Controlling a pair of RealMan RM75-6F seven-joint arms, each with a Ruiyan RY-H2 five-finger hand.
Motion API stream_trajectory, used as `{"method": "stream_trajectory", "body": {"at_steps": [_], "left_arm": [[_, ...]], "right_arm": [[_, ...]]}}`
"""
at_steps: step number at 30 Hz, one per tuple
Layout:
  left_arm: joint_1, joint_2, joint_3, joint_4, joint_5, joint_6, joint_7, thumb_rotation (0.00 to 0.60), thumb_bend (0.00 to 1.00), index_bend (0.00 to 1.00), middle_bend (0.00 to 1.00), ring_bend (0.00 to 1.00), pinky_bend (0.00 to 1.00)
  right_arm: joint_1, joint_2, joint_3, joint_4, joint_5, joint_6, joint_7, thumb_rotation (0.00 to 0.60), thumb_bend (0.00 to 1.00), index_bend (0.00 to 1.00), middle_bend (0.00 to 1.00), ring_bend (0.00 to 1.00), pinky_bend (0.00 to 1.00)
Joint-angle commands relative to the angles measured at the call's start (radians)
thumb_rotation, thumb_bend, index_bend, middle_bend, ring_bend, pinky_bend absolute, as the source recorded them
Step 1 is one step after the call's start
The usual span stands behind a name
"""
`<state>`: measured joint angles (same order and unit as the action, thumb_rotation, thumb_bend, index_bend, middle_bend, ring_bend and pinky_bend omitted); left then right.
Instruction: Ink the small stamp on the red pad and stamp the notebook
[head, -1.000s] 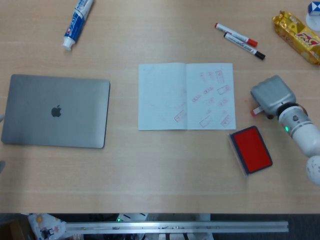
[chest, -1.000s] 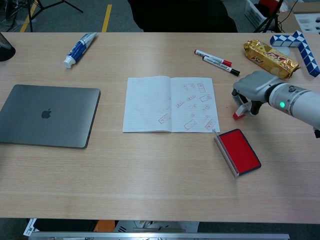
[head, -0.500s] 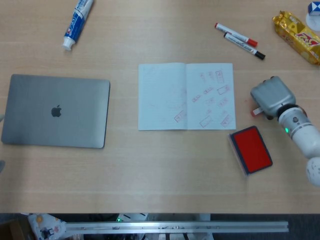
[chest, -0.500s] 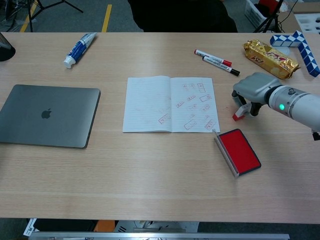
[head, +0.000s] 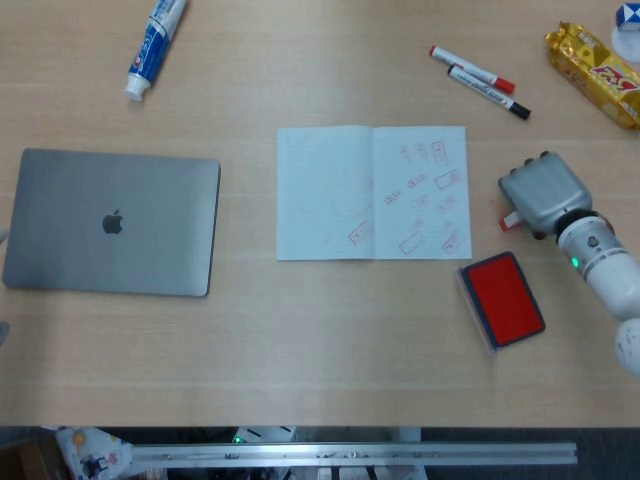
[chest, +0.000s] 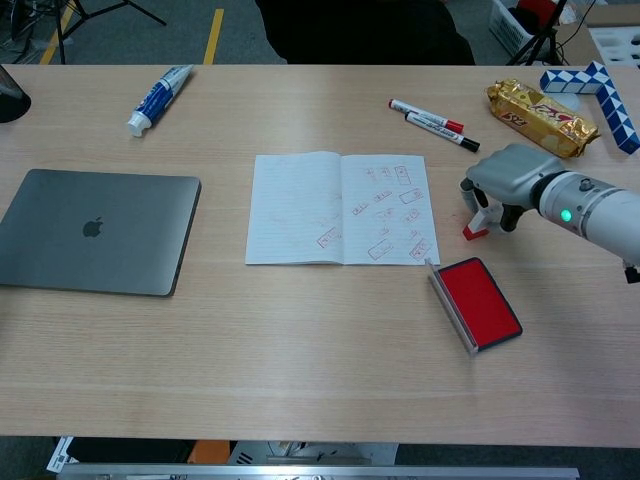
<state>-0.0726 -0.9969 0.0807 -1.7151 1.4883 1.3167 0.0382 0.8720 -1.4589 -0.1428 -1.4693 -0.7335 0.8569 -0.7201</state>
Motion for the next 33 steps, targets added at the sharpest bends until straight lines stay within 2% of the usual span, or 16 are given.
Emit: {"method": "stream_trajectory", "body": {"at_steps": [1,6,10,14,18,21,25,33], "left_arm": [[-0.001,0.001,0.0,-0.001,0.0,0.0,0.0,0.6,0.24,0.05,0.03,0.25,0.23],[-0.001,0.002,-0.004,-0.001,-0.002,0.006,-0.003,0.6,0.24,0.05,0.03,0.25,0.23],[0.004,-0.006,-0.017,0.009,-0.007,0.027,-0.012,0.6,0.24,0.05,0.03,0.25,0.23],[0.013,-0.035,-0.038,0.03,-0.01,0.069,-0.018,0.6,0.24,0.05,0.03,0.25,0.23],[0.019,-0.065,-0.054,0.055,-0.004,0.104,-0.024,0.6,0.24,0.05,0.03,0.25,0.23],[0.019,-0.082,-0.062,0.073,0.003,0.117,-0.031,0.6,0.24,0.05,0.03,0.25,0.23],[0.02,-0.104,-0.074,0.092,0.016,0.144,-0.041,0.6,0.24,0.05,0.03,0.25,0.23],[0.035,-0.158,-0.101,0.147,0.068,0.248,-0.079,0.6,0.24,0.05,0.06,0.25,0.23]], "right_arm": [[-0.007,0.013,0.004,-0.015,-0.014,0.008,0.004,0.6,0.22,0.42,0.44,0.36,0.34],[-0.027,0.072,0.016,-0.078,-0.052,0.041,0.034,0.6,0.22,0.37,0.43,0.34,0.32],[-0.058,0.156,0.026,-0.162,-0.084,0.096,0.069,0.6,0.23,0.37,0.42,0.34,0.32],[-0.114,0.249,0.04,-0.243,-0.135,0.186,0.131,0.6,0.24,0.37,0.42,0.34,0.32],[-0.192,0.311,0.058,-0.28,-0.201,0.304,0.212,0.6,0.26,0.38,0.43,0.34,0.33],[-0.254,0.345,0.069,-0.296,-0.236,0.383,0.269,0.6,0.28,0.4,0.46,0.36,0.34],[-0.333,0.371,0.064,-0.308,-0.275,0.494,0.27,0.6,0.3,0.41,0.47,0.36,0.35],[-0.501,0.401,0.072,-0.325,-0.353,0.672,0.373,0.6,0.3,0.45,0.49,0.38,0.35]]}}
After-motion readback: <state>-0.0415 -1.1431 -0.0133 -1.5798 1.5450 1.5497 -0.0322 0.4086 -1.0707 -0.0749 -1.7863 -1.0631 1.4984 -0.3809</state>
